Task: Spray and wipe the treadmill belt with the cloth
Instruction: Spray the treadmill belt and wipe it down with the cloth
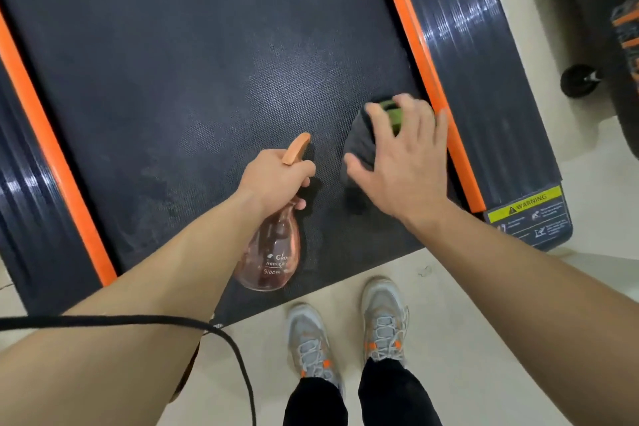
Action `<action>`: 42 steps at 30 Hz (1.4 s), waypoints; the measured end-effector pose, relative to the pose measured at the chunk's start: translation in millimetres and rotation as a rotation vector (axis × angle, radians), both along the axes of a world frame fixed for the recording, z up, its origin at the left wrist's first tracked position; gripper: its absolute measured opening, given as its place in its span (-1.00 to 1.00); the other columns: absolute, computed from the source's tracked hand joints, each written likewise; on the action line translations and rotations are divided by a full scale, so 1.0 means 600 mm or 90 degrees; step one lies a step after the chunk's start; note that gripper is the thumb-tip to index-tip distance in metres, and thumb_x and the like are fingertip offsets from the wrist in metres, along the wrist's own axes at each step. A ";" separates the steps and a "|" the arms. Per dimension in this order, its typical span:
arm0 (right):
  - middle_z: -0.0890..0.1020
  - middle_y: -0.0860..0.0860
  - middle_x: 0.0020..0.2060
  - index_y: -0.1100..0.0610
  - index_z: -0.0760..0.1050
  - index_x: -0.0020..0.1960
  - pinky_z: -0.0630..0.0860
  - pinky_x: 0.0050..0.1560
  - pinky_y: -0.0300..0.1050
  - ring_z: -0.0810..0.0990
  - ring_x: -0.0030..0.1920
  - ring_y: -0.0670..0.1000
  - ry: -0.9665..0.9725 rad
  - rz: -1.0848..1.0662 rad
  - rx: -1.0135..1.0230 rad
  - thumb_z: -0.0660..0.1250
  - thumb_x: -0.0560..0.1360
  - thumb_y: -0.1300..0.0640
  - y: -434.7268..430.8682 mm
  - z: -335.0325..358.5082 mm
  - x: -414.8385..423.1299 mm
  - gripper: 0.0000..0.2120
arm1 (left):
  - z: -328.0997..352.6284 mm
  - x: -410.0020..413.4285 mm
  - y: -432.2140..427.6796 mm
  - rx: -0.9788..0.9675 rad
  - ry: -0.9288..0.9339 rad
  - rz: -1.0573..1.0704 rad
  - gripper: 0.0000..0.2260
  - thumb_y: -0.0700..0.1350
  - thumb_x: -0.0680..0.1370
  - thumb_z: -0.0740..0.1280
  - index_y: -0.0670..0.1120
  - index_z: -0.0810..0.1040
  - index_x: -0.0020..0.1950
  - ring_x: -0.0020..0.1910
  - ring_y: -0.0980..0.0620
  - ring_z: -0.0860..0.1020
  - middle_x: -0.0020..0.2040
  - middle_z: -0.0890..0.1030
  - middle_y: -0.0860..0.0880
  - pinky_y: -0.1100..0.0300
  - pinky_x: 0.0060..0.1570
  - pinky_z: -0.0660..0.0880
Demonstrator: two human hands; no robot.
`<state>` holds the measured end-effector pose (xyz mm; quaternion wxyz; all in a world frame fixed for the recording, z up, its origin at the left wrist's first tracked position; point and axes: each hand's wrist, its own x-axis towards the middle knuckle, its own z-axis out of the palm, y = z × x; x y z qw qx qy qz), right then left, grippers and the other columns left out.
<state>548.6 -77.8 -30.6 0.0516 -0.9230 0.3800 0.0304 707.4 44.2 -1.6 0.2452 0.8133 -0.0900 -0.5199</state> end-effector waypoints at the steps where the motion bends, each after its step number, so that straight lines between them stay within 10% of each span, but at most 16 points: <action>1: 0.23 0.20 0.56 -0.02 0.23 0.58 0.12 0.51 0.36 0.19 0.55 0.29 0.028 0.037 0.048 0.18 0.49 -0.36 0.002 -0.018 -0.004 -0.25 | -0.002 0.003 -0.003 -0.003 0.002 0.005 -0.77 -0.08 0.55 0.39 -0.25 0.65 0.03 -0.46 -0.03 0.63 -0.01 0.76 -0.11 0.17 -0.19 0.56; 4: -0.04 0.16 0.65 -0.08 -0.06 0.66 0.00 0.56 0.34 -0.03 0.63 0.24 0.069 0.125 0.098 0.08 0.54 -0.39 -0.021 -0.067 0.017 -0.19 | -0.008 0.014 -0.016 -0.023 0.011 0.037 -0.77 -0.10 0.55 0.39 -0.28 0.64 0.02 -0.44 -0.06 0.63 -0.02 0.75 -0.14 0.10 -0.12 0.57; 10: 0.02 0.13 0.65 -0.06 0.01 0.66 -0.02 0.59 0.26 0.01 0.64 0.17 0.027 0.097 0.054 0.05 0.59 -0.35 -0.128 -0.086 0.144 -0.26 | -0.033 0.035 -0.041 -0.045 0.073 0.055 -0.85 -0.10 0.53 0.42 -0.18 0.62 -0.12 -0.44 -0.11 0.60 -0.13 0.73 -0.10 0.06 -0.14 0.54; 18: 0.05 0.17 0.65 -0.01 0.07 0.66 0.14 0.55 0.28 0.06 0.64 0.18 0.086 0.127 0.122 0.02 0.62 -0.30 0.008 -0.061 -0.103 -0.30 | 0.019 0.030 -0.068 -0.028 0.065 0.004 -0.78 -0.10 0.54 0.41 -0.26 0.65 -0.02 -0.43 -0.09 0.60 -0.20 0.68 -0.02 0.14 -0.18 0.51; 25: 0.03 0.23 0.64 0.06 0.01 0.66 0.03 0.58 0.25 0.05 0.63 0.23 0.035 -0.011 0.099 0.02 0.65 -0.24 -0.078 -0.085 0.080 -0.31 | 0.006 0.012 -0.056 -0.060 0.068 0.015 -0.79 0.00 0.34 0.40 -0.14 0.60 -0.19 -0.46 -0.12 0.59 -0.18 0.71 -0.07 0.05 -0.14 0.55; 34: -0.02 0.13 0.66 0.01 0.00 0.67 0.03 0.57 0.29 0.00 0.64 0.17 0.117 0.135 0.151 0.31 0.27 -0.56 0.079 -0.054 -0.178 0.18 | 0.024 -0.051 -0.012 -0.034 0.087 -0.048 -0.74 0.01 0.40 0.42 -0.17 0.62 -0.09 -0.43 -0.14 0.61 -0.09 0.75 -0.11 -0.01 -0.11 0.57; 42: 0.46 0.07 0.46 -0.01 0.43 0.47 0.49 0.32 0.18 0.47 0.40 0.21 0.032 0.060 0.233 0.55 0.37 0.09 0.145 -0.011 -0.156 -0.31 | 0.068 -0.058 0.031 -0.043 0.053 -0.052 -0.81 -0.05 0.51 0.42 -0.18 0.65 -0.03 -0.41 -0.10 0.62 -0.10 0.73 -0.09 0.08 -0.16 0.57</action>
